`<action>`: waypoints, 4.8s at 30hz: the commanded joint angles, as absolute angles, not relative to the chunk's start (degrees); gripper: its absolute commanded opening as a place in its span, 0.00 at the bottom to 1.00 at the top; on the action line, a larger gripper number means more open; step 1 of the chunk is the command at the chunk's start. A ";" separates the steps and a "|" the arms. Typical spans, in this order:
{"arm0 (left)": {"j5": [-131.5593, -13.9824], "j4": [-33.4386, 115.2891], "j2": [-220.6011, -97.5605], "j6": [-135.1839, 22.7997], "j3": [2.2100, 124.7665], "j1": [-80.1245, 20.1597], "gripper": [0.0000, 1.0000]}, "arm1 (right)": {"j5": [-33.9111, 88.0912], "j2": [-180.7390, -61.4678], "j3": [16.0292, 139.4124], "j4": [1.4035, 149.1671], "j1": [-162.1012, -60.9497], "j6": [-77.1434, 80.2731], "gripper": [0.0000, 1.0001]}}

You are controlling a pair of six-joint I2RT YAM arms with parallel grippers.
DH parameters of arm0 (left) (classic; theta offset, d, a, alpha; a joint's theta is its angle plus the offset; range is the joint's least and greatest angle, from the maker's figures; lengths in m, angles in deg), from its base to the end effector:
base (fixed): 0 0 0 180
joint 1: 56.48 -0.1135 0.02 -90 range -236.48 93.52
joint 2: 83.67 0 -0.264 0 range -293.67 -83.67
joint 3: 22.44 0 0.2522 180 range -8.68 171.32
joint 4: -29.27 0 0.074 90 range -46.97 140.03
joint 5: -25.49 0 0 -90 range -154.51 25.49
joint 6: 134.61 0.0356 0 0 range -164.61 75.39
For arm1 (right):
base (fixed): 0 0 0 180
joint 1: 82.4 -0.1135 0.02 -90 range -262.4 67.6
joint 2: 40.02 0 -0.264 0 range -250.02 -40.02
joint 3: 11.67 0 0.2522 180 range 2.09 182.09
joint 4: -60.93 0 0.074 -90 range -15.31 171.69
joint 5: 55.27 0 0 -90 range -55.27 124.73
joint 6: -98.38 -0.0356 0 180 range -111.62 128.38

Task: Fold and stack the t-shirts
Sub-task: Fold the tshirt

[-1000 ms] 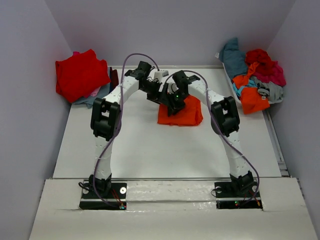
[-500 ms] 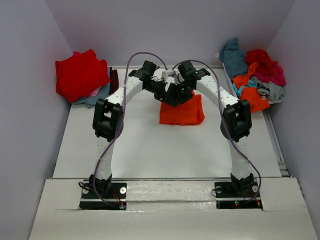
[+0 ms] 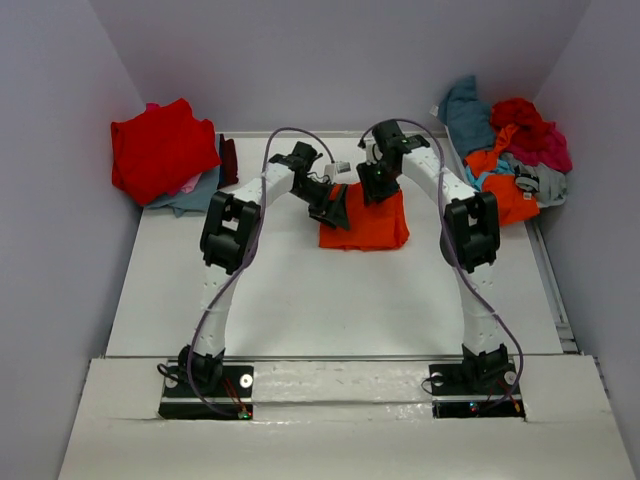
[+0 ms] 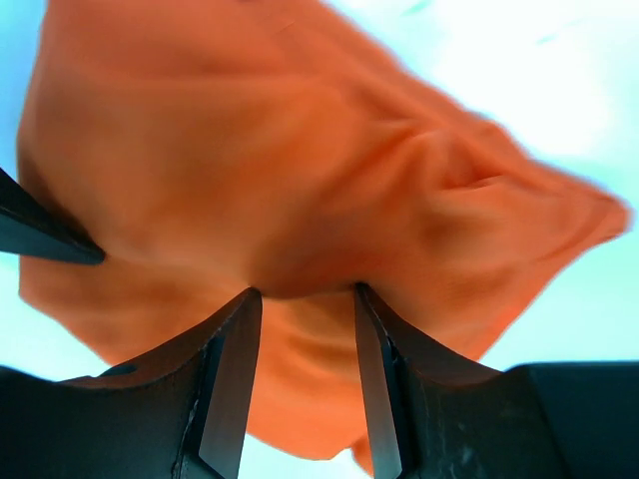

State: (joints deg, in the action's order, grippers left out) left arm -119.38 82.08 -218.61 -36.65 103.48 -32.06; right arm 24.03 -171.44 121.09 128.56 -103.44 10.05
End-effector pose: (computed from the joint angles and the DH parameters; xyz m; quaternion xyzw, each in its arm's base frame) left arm 0.4434 -0.2333 0.1775 0.3477 0.7954 -0.4732 0.1498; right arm 0.4555 0.1823 0.2176 -0.2106 0.9516 0.1244 0.1863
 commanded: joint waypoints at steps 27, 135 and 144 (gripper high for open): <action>-113.64 83.99 -217.53 -38.02 98.20 -29.68 0.84 | 22.17 -177.67 124.34 127.69 -93.49 8.47 0.49; -114.51 85.30 -214.71 -35.74 97.58 -40.66 0.91 | 11.53 -165.00 104.22 137.27 -95.49 11.81 0.50; -127.34 84.25 -219.81 -35.82 98.63 -41.19 0.93 | 9.24 -164.21 103.34 136.13 -95.49 12.33 0.50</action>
State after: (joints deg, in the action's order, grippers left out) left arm -120.12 84.70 -218.26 -36.27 98.56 -41.28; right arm 10.35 -167.87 104.24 136.84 -95.24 11.25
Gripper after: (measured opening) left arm 0.925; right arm 0.495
